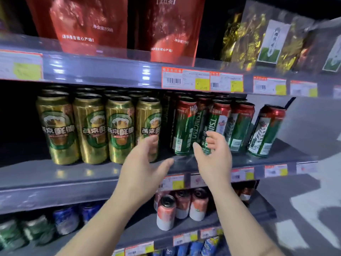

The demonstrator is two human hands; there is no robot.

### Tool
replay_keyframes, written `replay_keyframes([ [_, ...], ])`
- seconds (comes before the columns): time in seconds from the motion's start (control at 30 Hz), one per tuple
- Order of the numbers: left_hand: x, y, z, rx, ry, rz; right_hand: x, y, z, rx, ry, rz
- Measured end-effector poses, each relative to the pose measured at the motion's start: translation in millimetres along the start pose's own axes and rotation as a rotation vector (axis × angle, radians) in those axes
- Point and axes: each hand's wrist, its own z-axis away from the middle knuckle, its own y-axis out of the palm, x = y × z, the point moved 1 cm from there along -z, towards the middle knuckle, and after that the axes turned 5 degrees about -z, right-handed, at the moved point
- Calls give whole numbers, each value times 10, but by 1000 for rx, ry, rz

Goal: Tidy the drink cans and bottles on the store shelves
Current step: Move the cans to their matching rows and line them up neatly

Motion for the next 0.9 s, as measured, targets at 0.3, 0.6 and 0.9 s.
replay_keyframes([
  [0.3, -183, 1022, -721, -30, -469, -20, -532, -397, -588, 295, 24, 158],
  [0.6, -170, 1047, -747, 156, -463, -219, -568, -277, -734, 343, 40, 92],
  [0.9, -172, 1023, -737, 94, -437, -141, -606, -293, -785, 456, 50, 43],
])
